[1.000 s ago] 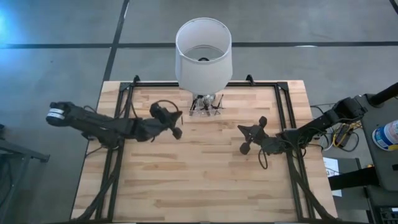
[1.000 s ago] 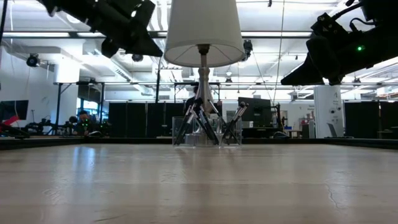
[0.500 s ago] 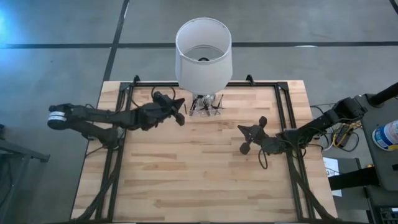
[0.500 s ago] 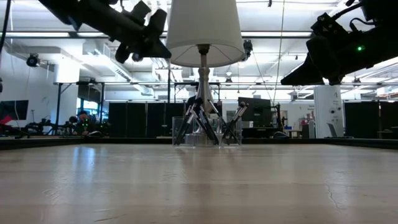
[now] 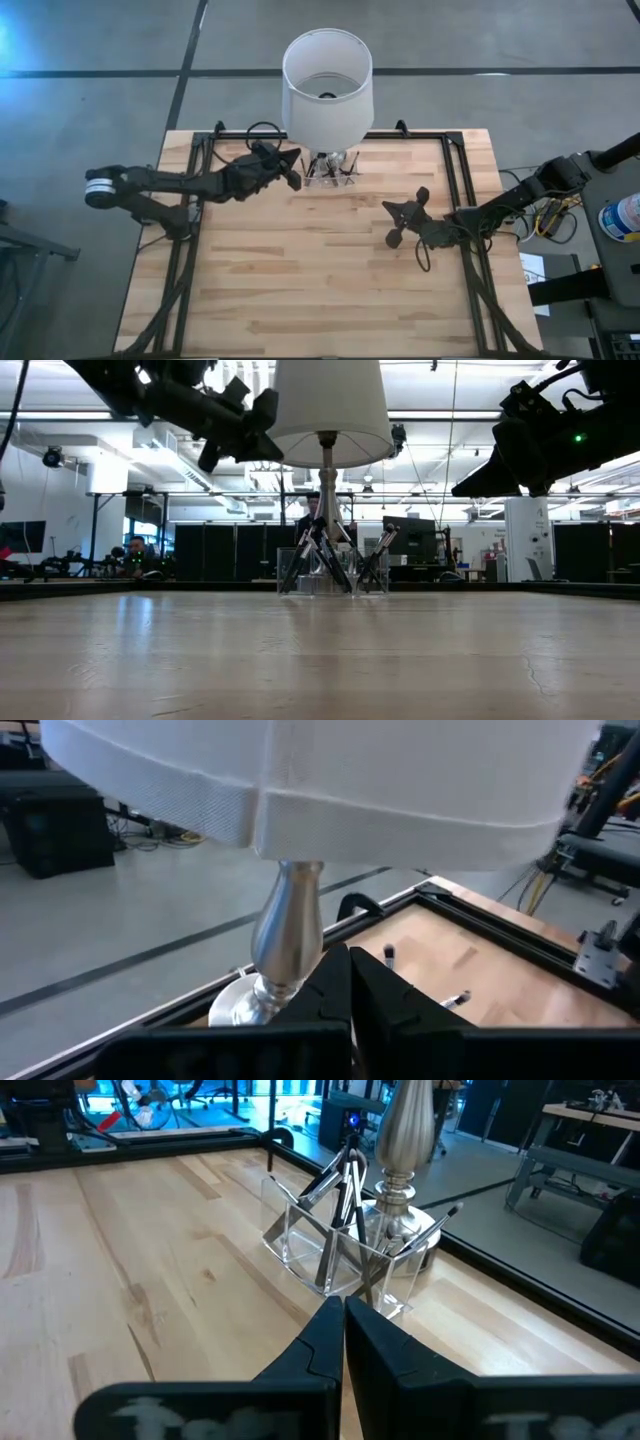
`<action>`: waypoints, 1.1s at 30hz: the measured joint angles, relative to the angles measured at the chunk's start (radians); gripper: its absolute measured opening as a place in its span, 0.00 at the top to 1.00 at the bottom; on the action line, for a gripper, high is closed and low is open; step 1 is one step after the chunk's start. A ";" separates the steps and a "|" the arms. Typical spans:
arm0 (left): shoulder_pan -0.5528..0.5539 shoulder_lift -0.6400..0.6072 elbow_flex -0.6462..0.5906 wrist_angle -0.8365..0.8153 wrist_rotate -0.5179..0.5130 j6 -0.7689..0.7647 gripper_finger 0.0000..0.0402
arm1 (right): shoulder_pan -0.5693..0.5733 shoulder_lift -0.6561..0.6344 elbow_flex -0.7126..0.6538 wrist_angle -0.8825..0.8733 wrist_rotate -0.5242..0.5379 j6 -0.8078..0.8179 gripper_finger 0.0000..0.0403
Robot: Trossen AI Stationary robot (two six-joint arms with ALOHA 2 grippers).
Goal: Put items in baskets/containers
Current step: Put the black eyeshadow brush into the transparent organizer
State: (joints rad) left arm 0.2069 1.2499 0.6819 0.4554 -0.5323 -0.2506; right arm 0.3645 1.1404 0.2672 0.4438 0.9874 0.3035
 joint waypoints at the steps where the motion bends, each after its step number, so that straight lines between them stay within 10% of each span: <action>1: 0.007 0.009 0.000 0.011 0.005 0.000 1.00 | 0.000 0.000 0.000 0.000 0.000 0.000 0.98; 19: 0.101 0.232 0.063 0.074 0.070 -0.010 1.00 | 0.000 0.000 0.000 -0.002 0.000 0.000 0.98; 33: 0.114 0.318 0.239 -0.249 0.033 -0.084 1.00 | 0.000 0.000 0.000 -0.004 0.000 0.001 0.98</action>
State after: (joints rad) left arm 0.3206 1.5677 0.9207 0.2066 -0.4988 -0.3350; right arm 0.3643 1.1407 0.2672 0.4401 0.9874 0.3042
